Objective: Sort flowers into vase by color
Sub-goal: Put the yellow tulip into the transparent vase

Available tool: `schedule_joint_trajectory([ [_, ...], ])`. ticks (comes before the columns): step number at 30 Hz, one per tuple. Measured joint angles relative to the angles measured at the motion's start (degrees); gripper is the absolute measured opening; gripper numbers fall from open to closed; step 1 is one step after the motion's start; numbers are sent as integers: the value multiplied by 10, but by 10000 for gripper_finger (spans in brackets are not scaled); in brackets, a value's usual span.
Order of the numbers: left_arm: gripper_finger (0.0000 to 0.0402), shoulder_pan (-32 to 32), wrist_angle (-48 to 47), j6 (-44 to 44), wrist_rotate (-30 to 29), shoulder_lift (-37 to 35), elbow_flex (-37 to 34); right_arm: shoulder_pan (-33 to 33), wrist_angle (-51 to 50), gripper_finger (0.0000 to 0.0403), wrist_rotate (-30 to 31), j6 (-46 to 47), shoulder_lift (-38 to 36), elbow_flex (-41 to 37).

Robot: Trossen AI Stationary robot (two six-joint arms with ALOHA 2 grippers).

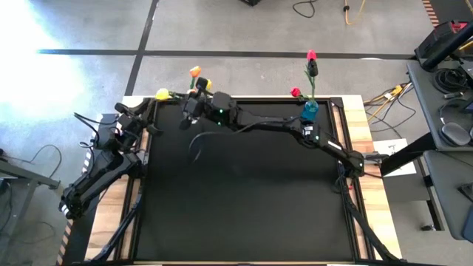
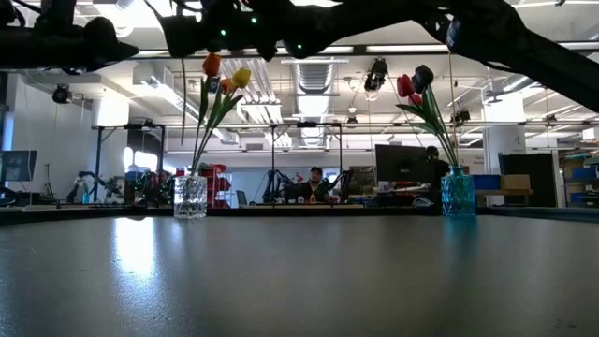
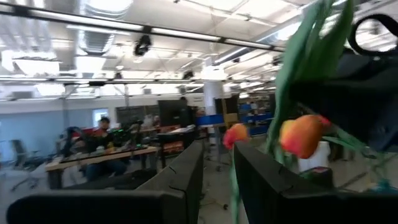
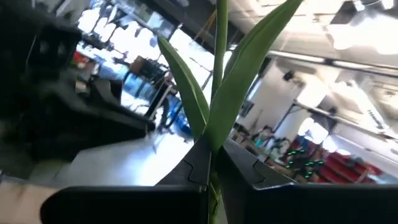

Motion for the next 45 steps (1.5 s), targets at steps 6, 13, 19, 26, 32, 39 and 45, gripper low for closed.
schedule_joint_trajectory([
  [6, 77, 0, -1, 0, -42, 0, 0, -31, -36, 13, -36, 22, 0, -2],
  [13, 78, 0, -3, 0, -43, 0, 0, -38, -29, 13, -49, 33, 5, -6],
  [19, 78, 0, -4, 0, -43, 0, 0, -39, -17, 13, -48, 32, 29, -7],
  [26, 78, 0, -4, 0, -44, 0, 0, -40, -18, 13, -46, 48, 32, -7],
  [32, 78, 0, -4, 0, -43, 0, 0, -40, -18, 13, -45, 64, 33, -7],
  [39, 78, 0, -4, 0, -44, 0, 0, -40, -18, 13, -45, 69, 32, -7],
  [45, 78, 0, -4, 0, -43, 0, 0, -40, -20, 17, -28, 90, 32, -7],
])
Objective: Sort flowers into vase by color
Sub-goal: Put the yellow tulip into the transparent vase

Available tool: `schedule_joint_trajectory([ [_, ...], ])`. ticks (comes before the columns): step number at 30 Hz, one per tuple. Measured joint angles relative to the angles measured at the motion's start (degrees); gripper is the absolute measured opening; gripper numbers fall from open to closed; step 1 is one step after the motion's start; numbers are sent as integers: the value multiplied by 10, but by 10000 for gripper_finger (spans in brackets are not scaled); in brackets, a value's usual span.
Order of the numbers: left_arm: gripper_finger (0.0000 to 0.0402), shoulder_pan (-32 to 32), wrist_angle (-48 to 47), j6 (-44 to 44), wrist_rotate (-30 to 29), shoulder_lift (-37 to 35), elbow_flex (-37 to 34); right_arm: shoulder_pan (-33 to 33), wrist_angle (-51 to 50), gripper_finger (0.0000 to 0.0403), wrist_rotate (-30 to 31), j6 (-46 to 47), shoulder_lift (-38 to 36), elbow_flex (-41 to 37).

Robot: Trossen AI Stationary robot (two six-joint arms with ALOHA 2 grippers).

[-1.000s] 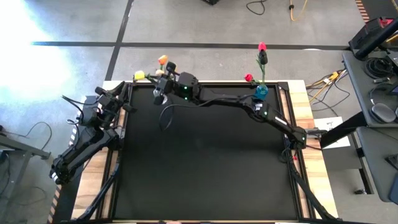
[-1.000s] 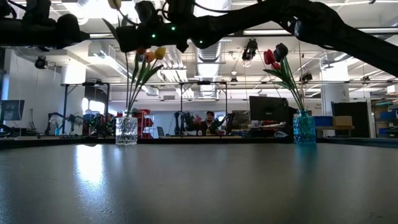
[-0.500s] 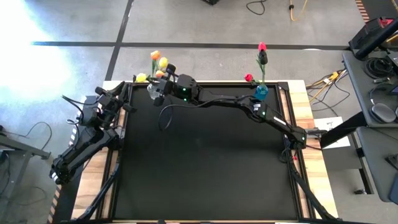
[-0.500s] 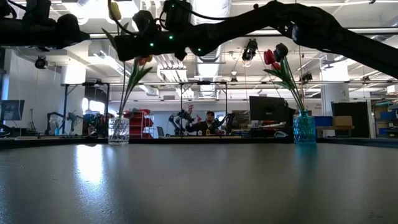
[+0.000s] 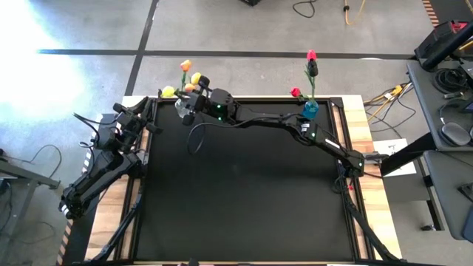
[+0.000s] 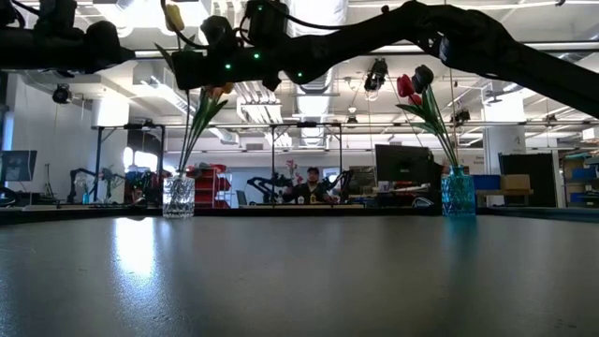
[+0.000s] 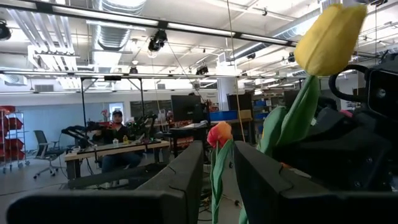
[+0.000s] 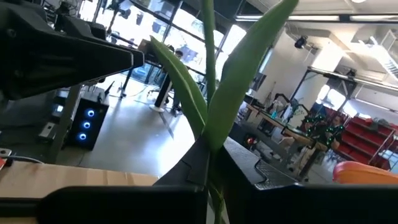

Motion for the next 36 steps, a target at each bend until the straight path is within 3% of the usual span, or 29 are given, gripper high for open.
schedule_joint_trajectory([
  [13, 78, 0, 0, -7, 0, 0, 0, -3, -1, 118, 20, 53, 0, 0],
  [27, 78, 0, -2, -11, 0, 0, 0, -10, -27, 94, 41, 127, 0, 0],
  [36, 78, 0, -3, -11, 0, 0, 0, -10, -85, 130, 55, 164, 0, 0],
])
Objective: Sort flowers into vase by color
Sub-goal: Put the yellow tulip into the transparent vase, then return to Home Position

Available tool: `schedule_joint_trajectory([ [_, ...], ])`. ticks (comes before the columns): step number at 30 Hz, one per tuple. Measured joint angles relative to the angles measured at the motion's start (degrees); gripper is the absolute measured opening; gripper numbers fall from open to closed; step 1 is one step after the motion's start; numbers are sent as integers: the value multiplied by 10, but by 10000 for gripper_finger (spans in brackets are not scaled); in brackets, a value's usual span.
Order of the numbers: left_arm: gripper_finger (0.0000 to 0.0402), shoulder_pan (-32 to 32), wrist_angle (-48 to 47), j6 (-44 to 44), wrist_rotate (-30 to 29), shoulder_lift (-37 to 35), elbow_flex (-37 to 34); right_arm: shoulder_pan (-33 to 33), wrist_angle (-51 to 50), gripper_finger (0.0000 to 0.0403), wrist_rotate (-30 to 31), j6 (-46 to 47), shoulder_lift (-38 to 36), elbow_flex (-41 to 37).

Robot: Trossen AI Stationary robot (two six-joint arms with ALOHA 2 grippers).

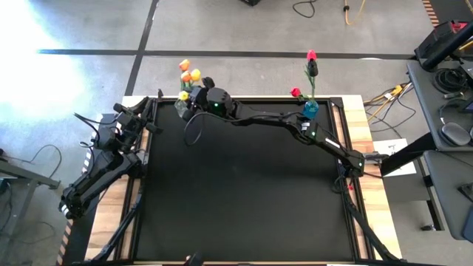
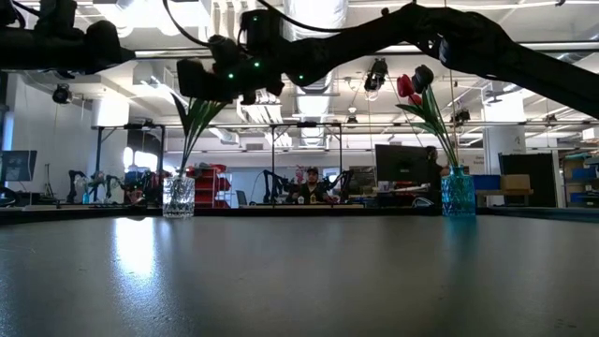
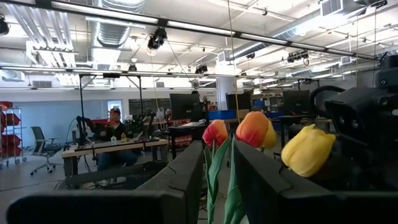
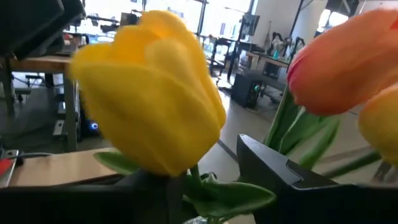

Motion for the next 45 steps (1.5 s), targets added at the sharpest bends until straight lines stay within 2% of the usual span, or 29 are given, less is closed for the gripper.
schedule_joint_trajectory([
  [5, 78, 0, -2, 0, 0, 0, 0, 1, -5, 162, 5, -14, 0, 0],
  [10, 78, 0, -2, 0, 0, 0, 0, 2, -14, 221, 5, 4, 0, 0],
  [14, 78, 0, -4, 0, 0, 0, 0, 3, -66, 261, 5, 6, -7, 1],
  [18, 78, 0, -4, 0, 0, 0, 0, 4, -115, 282, 5, 4, -13, 9],
  [22, 78, 0, -4, 0, 0, 0, 0, 5, -150, 290, 7, 1, -20, 12],
  [28, 78, 0, -4, 0, 0, 0, 0, 12, -207, 288, 48, -29, -38, 12],
  [37, 78, 0, -5, 0, 0, 0, 0, 13, -291, 289, 51, -37, -52, 12],
  [45, 78, 0, -7, 0, 0, 0, 0, 13, -351, 287, 78, -45, -55, 12],
])
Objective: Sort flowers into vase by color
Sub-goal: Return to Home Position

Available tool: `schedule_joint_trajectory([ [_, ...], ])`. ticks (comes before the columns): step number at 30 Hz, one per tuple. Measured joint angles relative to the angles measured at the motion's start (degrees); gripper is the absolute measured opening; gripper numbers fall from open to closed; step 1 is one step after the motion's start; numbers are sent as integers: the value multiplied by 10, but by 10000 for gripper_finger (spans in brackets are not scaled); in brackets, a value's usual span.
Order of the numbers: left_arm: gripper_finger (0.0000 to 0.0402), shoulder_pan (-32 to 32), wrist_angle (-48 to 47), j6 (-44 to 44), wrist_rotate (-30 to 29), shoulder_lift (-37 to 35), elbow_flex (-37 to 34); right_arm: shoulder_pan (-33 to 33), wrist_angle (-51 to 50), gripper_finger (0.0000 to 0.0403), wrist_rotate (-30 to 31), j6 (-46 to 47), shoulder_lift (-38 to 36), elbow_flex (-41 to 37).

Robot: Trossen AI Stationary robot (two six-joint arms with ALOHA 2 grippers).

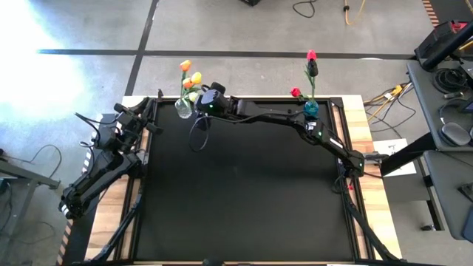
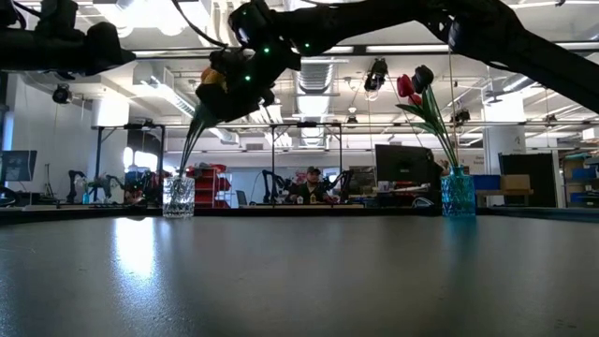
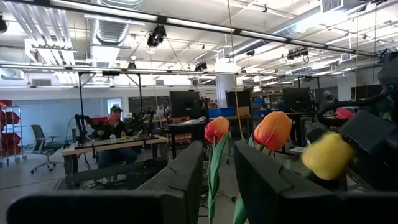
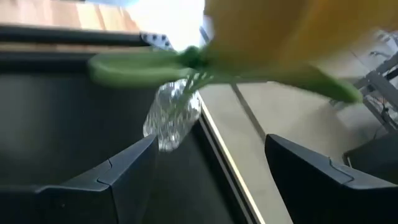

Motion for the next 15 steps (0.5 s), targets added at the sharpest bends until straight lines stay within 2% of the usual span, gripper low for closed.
schedule_joint_trajectory([
  [9, 78, 0, -1, 0, 0, 0, 0, 0, -104, 282, 1, 9, -30, 0],
  [15, 78, 0, -2, 0, 6, 0, 0, 3, -233, 250, 1, 19, -49, -2],
])
